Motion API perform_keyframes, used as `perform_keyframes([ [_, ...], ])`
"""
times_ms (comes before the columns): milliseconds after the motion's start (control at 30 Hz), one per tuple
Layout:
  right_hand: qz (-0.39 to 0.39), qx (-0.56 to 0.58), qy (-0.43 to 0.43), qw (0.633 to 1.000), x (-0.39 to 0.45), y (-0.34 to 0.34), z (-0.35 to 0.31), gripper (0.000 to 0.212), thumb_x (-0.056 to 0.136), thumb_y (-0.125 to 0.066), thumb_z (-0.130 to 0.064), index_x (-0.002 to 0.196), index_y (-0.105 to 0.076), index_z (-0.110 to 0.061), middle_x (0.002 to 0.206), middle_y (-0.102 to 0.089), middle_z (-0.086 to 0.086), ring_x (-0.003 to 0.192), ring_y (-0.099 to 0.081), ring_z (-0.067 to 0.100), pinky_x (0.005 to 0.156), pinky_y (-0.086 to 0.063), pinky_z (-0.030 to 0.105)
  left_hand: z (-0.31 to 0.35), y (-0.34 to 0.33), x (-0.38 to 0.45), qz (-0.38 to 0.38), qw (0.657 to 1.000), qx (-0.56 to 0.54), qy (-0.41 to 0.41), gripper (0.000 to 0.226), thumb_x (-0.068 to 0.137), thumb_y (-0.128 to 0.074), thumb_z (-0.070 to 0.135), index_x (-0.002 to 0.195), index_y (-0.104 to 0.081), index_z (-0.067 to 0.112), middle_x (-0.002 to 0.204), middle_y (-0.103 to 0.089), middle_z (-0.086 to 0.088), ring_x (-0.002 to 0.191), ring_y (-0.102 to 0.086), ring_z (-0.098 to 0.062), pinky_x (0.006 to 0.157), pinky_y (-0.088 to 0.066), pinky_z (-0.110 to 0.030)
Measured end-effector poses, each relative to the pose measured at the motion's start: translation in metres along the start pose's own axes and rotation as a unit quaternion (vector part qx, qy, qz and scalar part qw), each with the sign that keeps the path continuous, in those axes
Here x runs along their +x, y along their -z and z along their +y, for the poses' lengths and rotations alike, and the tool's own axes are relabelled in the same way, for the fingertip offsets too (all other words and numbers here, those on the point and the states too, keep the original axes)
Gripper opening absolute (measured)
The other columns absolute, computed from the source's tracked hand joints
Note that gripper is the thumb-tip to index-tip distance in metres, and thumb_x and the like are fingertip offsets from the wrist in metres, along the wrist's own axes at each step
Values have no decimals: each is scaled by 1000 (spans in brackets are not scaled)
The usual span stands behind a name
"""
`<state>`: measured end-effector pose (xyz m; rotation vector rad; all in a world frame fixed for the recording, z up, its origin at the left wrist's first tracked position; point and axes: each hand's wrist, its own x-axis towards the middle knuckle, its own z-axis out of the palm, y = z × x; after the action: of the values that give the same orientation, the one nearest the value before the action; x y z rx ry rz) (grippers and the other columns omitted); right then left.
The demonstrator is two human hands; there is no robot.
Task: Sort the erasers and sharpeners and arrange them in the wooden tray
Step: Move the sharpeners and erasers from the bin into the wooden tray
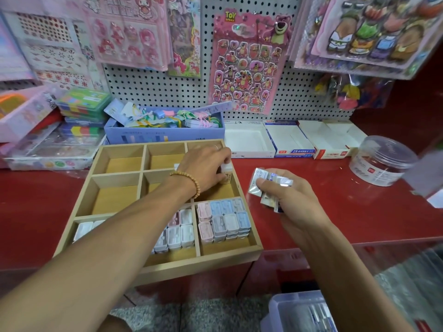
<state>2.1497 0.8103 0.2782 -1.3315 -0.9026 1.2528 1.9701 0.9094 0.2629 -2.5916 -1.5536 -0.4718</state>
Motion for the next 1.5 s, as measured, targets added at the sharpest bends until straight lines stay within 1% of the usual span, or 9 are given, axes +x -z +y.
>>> perform_keyframes([
  [233, -15, 4, 4, 1000, -2, -8, -3, 17, 88, -70, -3, 104, -67, -5, 89, -73, 14, 77, -69, 22, 72, -56, 34, 2, 14, 4, -68, 997, -13, 23, 41, 80, -74, 44, 112, -54, 27, 105, -60, 4, 98, -55, -19, 74, -40, -29],
  [333, -35, 11, 10, 999, -4, -12, -6, 15, 89, -69, -2, 103, -67, -4, 86, -73, 12, 75, -69, 20, 68, -55, 31, 2, 32, -5, -31, 991, -118, 58, 19, 88, -66, 30, 107, -61, 26, 91, -65, 10, 88, -60, -12, 72, -46, -28],
  [433, -62, 9, 24, 998, -7, -22, -11, 13, 88, -68, 1, 101, -66, -2, 88, -72, 14, 79, -68, 23, 74, -55, 35, 3, 62, -26, -34, 895, -431, 110, 20, 88, -63, 4, 99, -68, 20, 84, -71, 1, 76, -65, -4, 74, -53, -23],
  [533, -91, 10, 23, 996, -11, -39, -14, 11, 88, -67, 3, 96, -66, -3, 94, -74, 17, 88, -71, 33, 80, -56, 44, -3, 86, -50, -120, 833, -537, 61, 38, 76, -72, -7, 102, -69, 21, 96, -72, -9, 80, -67, -16, 79, -55, -32],
  [667, -119, 8, 23, 993, -18, -71, -18, 17, 83, -73, 3, 98, -65, 2, 103, -70, 26, 96, -68, 41, 98, -48, 58, -14, 98, -69, -104, 848, -514, 74, 38, 70, -81, -4, 95, -67, 21, 82, -64, 2, 71, -60, -20, 75, -52, -30],
  [867, -136, -7, 22, 990, -20, -114, -16, 9, 89, -70, -9, 83, -70, -3, 76, -68, 14, 71, -61, 28, 67, -51, 36, -63, 113, -97, -70, 864, -480, 132, 37, 74, -76, -8, 97, -60, 15, 72, -57, 3, 57, -60, -13, 65, -56, -27],
  [967, -110, -35, 3, 993, -15, -124, -11, 33, 88, -75, -24, 99, -71, 6, 95, -72, 27, 77, -67, 34, 75, -58, 47, -96, 110, -111, -28, 892, -418, 169, 35, 76, -76, -5, 100, -65, 17, 74, -57, 0, 60, -57, -8, 65, -51, -19],
  [1133, -67, -65, -10, 996, -10, -127, 0, 36, 83, -77, -39, 101, -73, -7, 90, -77, 11, 74, -70, 24, 75, -58, 42, -138, 85, -124, -9, 932, -282, 228, 31, 71, -80, 2, 80, -63, 26, 74, -64, 0, 62, -54, -11, 67, -47, -26],
  [1500, -76, 20, -33, 996, -16, -122, 0, 15, 88, -72, -8, 94, -69, 6, 77, -64, 18, 58, -55, 19, 52, -47, 28, -129, 57, -100, -39, 977, -122, 168, 22, 76, -81, 20, 89, -64, 27, 85, -59, 12, 86, -53, -12, 76, -46, -30],
])
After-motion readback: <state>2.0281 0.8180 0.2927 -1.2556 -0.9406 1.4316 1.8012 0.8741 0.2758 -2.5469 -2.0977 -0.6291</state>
